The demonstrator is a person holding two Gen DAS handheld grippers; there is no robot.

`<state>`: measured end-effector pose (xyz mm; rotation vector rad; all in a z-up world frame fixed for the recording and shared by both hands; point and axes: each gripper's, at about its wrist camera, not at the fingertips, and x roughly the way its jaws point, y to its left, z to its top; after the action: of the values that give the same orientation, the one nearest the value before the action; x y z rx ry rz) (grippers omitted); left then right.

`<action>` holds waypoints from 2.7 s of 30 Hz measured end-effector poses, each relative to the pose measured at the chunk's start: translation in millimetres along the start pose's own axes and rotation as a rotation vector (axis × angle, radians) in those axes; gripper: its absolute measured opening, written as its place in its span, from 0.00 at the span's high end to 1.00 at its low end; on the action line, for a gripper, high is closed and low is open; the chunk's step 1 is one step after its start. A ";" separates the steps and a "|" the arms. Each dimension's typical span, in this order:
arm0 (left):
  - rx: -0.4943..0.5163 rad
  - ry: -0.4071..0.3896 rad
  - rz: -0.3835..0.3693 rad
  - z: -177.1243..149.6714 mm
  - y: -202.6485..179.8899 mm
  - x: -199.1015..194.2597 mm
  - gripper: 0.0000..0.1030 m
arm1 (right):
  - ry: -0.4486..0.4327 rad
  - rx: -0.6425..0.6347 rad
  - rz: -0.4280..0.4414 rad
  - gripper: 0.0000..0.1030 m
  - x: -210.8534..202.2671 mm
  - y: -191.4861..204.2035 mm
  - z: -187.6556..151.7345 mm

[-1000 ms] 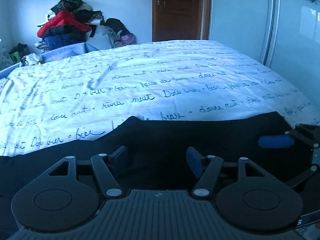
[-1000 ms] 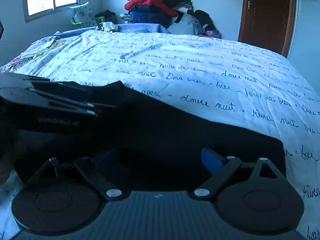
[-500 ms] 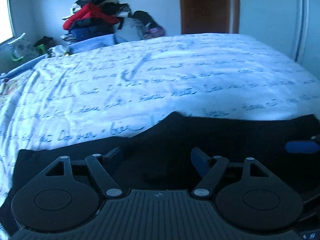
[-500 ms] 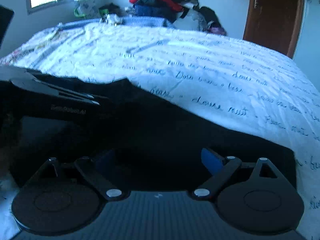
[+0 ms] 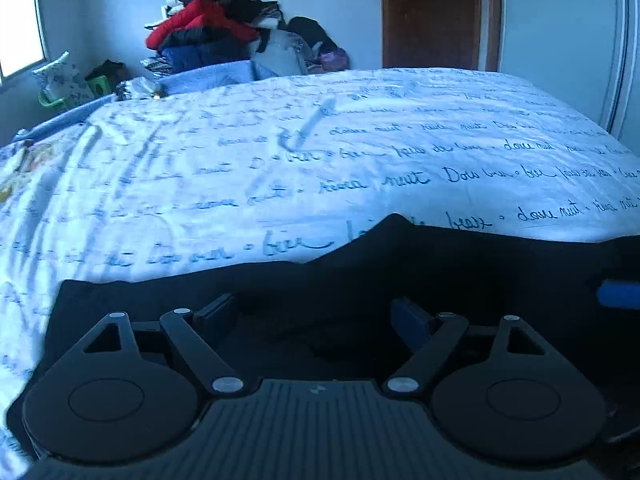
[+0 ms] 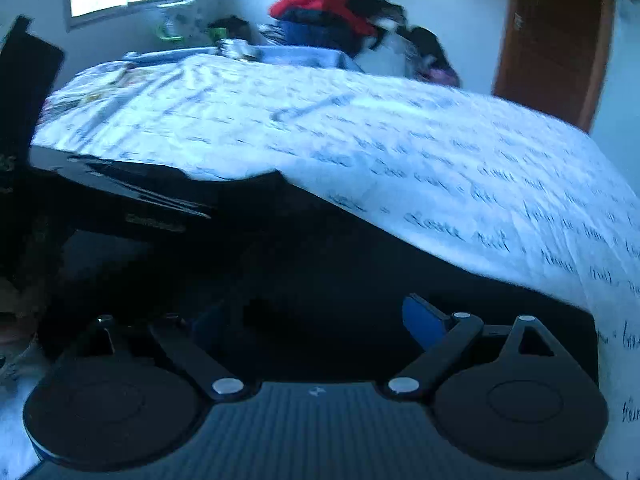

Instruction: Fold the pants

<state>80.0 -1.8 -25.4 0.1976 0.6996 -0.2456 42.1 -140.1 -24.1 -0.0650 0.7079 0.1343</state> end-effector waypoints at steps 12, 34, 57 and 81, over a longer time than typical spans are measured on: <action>-0.273 0.024 0.108 -52.7 125.6 -68.6 0.15 | -0.032 -0.110 0.117 0.09 -0.5 58.6 17.4; -0.838 0.043 -0.122 -104.5 260.8 -100.5 0.45 | -0.170 -0.643 0.287 0.80 44.9 264.7 28.7; -0.881 0.016 -0.178 -105.1 236.9 -77.4 0.86 | 0.007 -0.340 0.432 0.89 57.5 210.0 50.1; -1.036 0.102 -0.406 -123.9 253.2 -63.1 0.17 | -0.253 -0.970 -0.016 0.73 42.9 278.8 -28.5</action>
<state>30.7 281.5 -52.2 -0.9330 0.8851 -0.2319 15.6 137.1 -77.6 -0.9647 0.3359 0.4540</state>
